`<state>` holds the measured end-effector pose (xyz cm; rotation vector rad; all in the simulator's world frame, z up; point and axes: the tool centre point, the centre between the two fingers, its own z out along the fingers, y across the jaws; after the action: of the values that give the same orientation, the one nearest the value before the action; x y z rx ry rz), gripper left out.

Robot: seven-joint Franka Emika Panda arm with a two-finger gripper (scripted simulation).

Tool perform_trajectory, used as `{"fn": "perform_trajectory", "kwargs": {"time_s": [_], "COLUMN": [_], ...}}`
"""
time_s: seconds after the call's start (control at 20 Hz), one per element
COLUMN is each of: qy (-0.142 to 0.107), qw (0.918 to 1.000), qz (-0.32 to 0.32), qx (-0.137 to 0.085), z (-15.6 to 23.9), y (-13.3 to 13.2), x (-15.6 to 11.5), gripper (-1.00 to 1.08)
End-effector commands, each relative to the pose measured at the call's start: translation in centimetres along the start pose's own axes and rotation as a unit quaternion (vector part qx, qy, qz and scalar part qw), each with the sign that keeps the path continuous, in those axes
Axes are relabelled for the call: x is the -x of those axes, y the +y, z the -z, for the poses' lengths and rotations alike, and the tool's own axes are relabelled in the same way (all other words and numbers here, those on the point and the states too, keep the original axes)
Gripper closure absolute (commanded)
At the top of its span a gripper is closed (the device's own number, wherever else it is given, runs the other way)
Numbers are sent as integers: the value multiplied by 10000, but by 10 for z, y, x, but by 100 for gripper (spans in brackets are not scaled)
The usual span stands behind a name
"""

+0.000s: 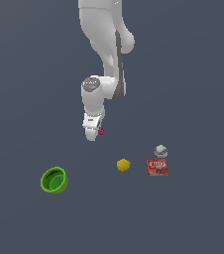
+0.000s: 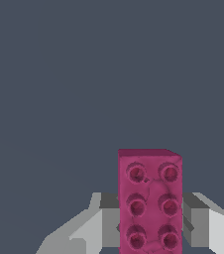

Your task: Pick up a designated object from a clutter of objects.

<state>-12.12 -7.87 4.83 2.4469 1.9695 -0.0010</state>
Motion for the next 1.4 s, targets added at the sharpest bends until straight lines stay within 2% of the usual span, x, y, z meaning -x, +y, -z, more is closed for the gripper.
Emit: {"fn": "perform_trajectory", "kwargs": {"time_s": [0.0, 1.35], "qy": [0, 16], "qw": [10000, 10000], "qz": [-1, 0], "qx": [4, 2], "z": [14, 240], "y": [2, 29], "x": [6, 101], "gripper": [108, 108]}}
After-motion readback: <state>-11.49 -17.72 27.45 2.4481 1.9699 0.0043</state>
